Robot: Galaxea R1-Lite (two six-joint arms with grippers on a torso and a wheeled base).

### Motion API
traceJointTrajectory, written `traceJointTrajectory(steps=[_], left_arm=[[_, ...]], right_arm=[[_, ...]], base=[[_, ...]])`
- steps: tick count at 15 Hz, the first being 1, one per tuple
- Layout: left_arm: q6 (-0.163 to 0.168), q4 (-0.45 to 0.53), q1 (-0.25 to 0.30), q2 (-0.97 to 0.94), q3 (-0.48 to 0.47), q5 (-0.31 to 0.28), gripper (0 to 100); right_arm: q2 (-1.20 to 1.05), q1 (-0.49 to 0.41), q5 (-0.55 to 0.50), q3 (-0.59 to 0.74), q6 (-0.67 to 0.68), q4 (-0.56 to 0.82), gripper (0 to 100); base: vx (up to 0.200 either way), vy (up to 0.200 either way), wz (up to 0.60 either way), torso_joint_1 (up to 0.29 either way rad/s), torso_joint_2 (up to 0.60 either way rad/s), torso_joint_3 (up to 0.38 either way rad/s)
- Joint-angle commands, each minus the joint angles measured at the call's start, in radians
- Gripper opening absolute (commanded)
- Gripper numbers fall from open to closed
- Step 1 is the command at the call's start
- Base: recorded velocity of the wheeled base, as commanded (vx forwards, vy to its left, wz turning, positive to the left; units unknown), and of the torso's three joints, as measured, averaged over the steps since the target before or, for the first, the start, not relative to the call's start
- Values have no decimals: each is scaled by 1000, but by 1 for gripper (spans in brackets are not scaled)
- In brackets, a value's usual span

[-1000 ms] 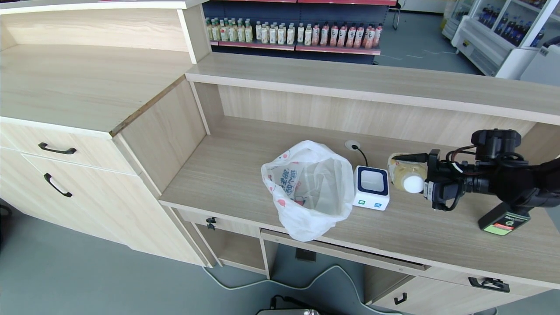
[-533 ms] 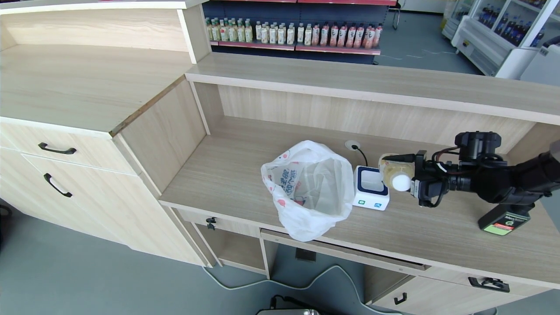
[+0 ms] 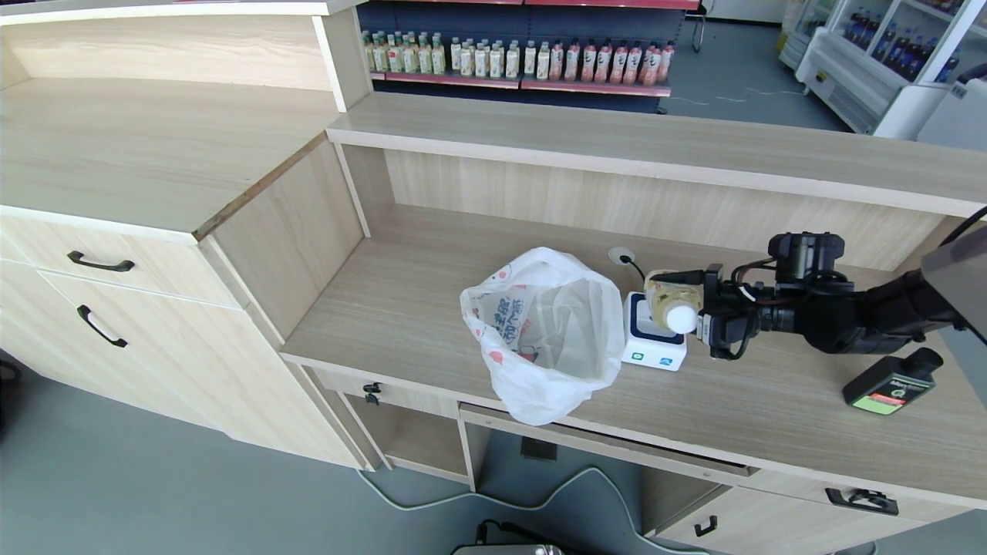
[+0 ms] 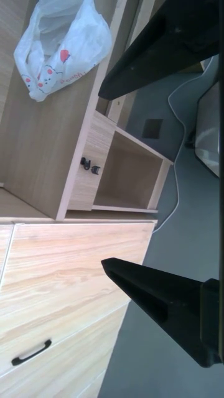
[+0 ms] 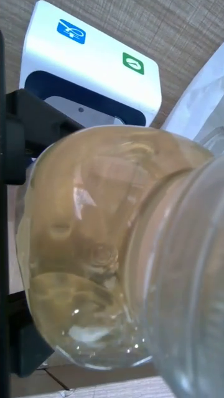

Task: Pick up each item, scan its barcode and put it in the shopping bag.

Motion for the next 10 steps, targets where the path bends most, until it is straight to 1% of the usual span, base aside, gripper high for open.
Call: traceJointTrajectory(steps=[1, 8, 10], left_arm=[[-1, 0, 0, 0, 0, 0, 100], [-1, 0, 0, 0, 0, 0, 100], [-1, 0, 0, 0, 0, 0, 100]], right_arm=[[18, 2, -1, -6, 0, -1, 0], [34, 2, 1, -26, 20, -5, 0], [21, 2, 1, -23, 63, -36, 0]], base=[[0, 0, 0, 0, 0, 0], [0, 0, 0, 0, 0, 0], [0, 0, 0, 0, 0, 0]])
